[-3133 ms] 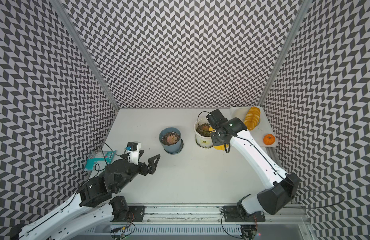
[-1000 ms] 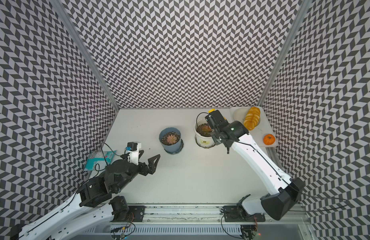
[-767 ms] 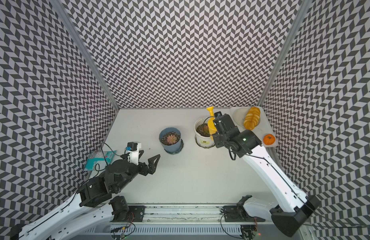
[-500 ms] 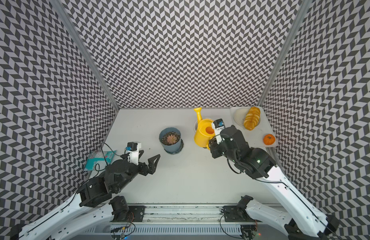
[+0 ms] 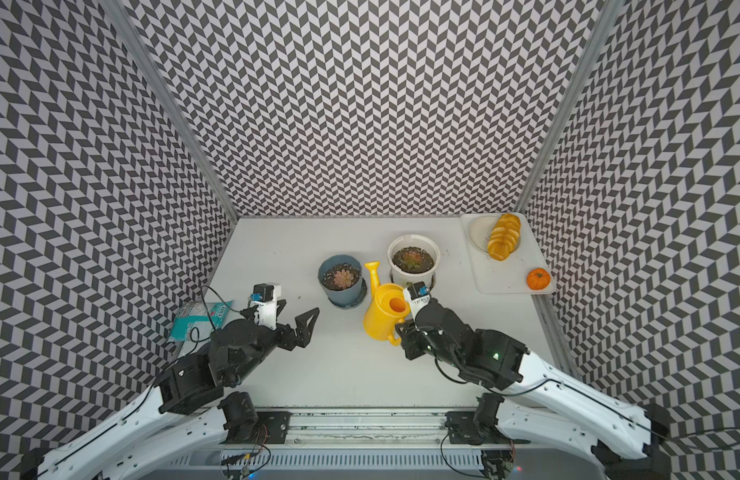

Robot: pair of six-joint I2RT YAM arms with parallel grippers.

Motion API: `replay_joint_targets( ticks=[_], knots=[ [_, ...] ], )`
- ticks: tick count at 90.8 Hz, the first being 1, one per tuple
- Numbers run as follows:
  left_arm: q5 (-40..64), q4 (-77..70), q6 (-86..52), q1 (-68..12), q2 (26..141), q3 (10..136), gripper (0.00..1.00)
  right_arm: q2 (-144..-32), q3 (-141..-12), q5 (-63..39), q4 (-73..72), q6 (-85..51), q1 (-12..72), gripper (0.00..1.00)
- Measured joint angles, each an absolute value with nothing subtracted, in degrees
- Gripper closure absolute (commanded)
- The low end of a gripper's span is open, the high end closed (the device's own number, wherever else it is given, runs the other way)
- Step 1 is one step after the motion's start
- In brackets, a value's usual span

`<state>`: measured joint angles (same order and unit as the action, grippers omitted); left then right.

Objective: Water the succulent around the soil edge
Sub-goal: Place the watering can at the center of the board.

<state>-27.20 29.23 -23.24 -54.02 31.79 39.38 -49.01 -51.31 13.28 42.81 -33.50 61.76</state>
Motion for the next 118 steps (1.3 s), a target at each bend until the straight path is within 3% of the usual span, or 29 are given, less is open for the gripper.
replay_joint_targets(
  ticks=[30, 54, 118],
  knots=[
    [-27.79, 29.23, -23.24, -54.02, 31.35, 39.38, 0.00, -51.05, -46.11, 24.43, 41.41, -45.98, 71.94, 1.00],
    [-27.88, 29.23, -23.24, -54.02, 30.87, 39.38, 0.00, -62.39, -46.15, 31.57, 40.69, -60.80, 77.97, 1.00],
    [-29.39, 29.32, -24.97, -54.02, 28.88, 39.38, 0.00, -86.02, -54.02, 41.93, 41.47, -88.18, 83.46, 1.00]
  ],
)
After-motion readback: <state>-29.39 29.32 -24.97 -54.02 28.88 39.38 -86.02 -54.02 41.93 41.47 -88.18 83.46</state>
